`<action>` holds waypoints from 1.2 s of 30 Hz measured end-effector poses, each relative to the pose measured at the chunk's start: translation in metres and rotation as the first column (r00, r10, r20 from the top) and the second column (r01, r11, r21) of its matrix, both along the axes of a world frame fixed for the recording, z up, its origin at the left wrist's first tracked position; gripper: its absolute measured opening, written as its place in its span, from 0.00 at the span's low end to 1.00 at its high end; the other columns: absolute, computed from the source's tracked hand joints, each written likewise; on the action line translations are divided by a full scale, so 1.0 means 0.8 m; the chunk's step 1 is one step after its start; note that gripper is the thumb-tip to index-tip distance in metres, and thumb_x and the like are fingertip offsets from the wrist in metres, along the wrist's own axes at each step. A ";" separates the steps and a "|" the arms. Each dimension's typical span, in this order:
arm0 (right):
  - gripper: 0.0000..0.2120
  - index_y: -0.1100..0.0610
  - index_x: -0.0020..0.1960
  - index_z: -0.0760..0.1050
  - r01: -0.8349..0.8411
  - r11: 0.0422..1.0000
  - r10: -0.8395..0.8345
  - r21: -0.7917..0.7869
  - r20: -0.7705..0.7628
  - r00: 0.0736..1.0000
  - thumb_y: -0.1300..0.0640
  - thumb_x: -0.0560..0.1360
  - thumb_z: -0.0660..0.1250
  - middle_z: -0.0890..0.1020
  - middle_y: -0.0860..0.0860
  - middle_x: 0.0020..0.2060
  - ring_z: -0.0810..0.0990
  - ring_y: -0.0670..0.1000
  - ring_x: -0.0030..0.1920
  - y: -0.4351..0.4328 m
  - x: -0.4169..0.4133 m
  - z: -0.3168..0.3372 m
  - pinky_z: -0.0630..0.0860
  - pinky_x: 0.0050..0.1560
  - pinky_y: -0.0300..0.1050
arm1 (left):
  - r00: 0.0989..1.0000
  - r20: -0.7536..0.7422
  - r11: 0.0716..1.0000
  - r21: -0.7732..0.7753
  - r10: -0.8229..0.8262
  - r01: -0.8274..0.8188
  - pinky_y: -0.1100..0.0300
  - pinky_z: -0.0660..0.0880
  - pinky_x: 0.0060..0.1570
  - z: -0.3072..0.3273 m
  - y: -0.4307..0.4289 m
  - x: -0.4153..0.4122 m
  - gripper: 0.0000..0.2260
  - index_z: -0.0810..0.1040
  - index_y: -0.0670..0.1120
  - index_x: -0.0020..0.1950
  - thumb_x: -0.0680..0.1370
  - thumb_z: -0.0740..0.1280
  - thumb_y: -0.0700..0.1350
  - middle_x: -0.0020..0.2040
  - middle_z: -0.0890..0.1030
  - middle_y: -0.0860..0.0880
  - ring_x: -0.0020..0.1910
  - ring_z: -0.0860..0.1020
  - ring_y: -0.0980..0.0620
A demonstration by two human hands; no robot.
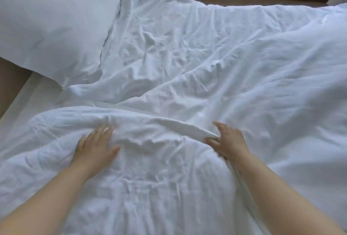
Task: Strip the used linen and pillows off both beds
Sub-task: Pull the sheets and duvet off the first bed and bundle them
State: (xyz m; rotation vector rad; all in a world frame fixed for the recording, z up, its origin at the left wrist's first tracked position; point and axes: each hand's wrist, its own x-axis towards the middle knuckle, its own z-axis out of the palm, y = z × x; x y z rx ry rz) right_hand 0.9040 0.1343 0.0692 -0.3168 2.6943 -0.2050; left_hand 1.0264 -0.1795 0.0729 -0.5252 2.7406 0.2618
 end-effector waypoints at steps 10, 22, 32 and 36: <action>0.06 0.46 0.49 0.70 0.071 0.993 -0.060 -0.089 0.125 0.990 0.45 0.76 0.58 0.74 0.41 0.22 0.75 0.45 0.36 0.000 0.031 0.009 0.66 0.37 0.39 | 0.897 -0.240 0.929 -0.114 -0.370 0.353 0.64 0.33 0.69 -0.017 0.010 -0.065 0.33 0.66 0.45 0.66 0.77 0.39 0.65 0.62 0.76 0.39 0.65 0.63 0.47; 0.21 0.64 0.33 0.78 0.138 0.971 -0.224 -0.193 -0.551 0.804 0.45 0.60 0.59 0.76 0.61 0.21 0.76 0.64 0.23 0.007 0.007 0.116 0.69 0.28 0.44 | 0.566 -0.749 0.938 -0.251 -0.345 0.239 0.53 0.57 0.37 0.012 -0.041 -0.125 0.30 0.74 0.40 0.31 0.80 0.47 0.58 0.23 0.74 0.42 0.22 0.74 0.45; 0.28 0.61 0.45 0.79 0.116 0.990 -0.097 0.078 -0.213 0.972 0.40 0.66 0.52 0.82 0.62 0.36 0.81 0.64 0.38 -0.029 -0.079 -0.062 0.75 0.39 0.54 | 0.864 -0.381 0.944 -0.139 -0.329 0.298 0.58 0.38 0.71 -0.086 -0.019 -0.130 0.22 0.67 0.45 0.64 0.76 0.52 0.57 0.58 0.79 0.39 0.62 0.64 0.46; 0.32 0.61 0.48 0.79 0.083 0.994 -0.068 0.075 -0.178 0.982 0.38 0.65 0.50 0.82 0.60 0.38 0.81 0.62 0.39 -0.026 -0.083 -0.067 0.75 0.40 0.53 | 0.934 -0.131 0.943 -0.056 -0.332 0.327 0.58 0.36 0.71 -0.100 -0.018 -0.120 0.29 0.72 0.45 0.63 0.80 0.38 0.58 0.58 0.80 0.41 0.61 0.68 0.48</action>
